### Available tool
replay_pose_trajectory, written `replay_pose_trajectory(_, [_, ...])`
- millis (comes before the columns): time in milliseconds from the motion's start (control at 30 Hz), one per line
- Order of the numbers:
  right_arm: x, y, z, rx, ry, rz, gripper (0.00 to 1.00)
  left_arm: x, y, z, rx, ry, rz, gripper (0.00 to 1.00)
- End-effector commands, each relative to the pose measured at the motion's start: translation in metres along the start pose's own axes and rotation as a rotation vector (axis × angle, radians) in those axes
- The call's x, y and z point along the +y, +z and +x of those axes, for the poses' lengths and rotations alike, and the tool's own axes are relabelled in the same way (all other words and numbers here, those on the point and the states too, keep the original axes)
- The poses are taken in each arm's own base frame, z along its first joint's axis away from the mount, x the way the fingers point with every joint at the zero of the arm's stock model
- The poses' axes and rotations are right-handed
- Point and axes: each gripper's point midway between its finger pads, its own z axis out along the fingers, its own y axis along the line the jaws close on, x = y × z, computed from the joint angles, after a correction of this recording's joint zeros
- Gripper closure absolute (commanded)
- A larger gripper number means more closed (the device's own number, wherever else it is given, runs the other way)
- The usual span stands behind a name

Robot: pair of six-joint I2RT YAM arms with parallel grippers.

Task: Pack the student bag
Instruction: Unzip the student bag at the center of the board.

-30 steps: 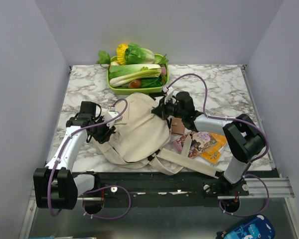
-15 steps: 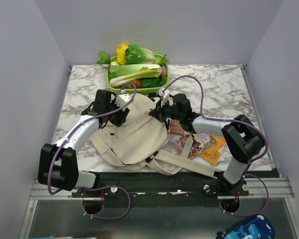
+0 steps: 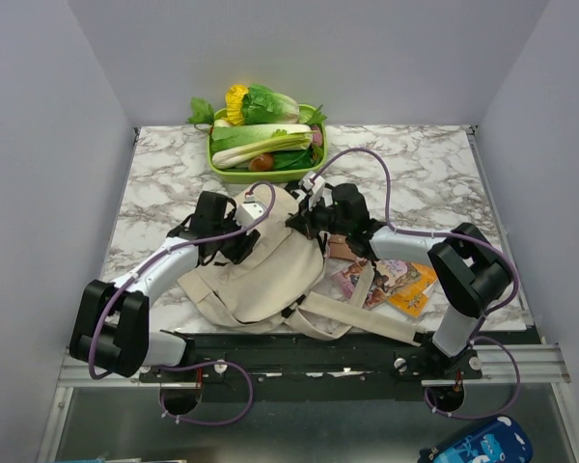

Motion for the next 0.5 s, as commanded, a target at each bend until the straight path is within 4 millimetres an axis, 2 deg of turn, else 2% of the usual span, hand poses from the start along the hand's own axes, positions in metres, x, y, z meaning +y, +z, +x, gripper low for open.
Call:
replay_pose_trajectory(0, [0.006,0.004,-0.009,-0.038,-0.025,-0.025,0.99,-0.028,-0.008,0.003,-0.02,0.026,0.118,0.41])
replay_pose_trajectory(100, [0.007,0.003,-0.009,-0.038,-0.025,-0.029,0.99,-0.026,-0.004,0.007,-0.01,0.029,0.105,0.4])
replay_pose_trajectory(300, [0.013,0.0,-0.014,-0.05,-0.023,-0.045,0.99,0.002,0.013,0.021,0.022,0.038,-0.032,0.43])
replay_pose_trajectory(400, [0.014,-0.003,-0.013,-0.051,-0.029,-0.048,0.99,0.015,0.019,0.027,0.04,0.042,-0.105,0.52])
replay_pose_trajectory(467, [0.015,-0.004,-0.013,-0.051,-0.03,-0.053,0.99,0.025,0.018,0.024,0.032,0.038,-0.158,0.68])
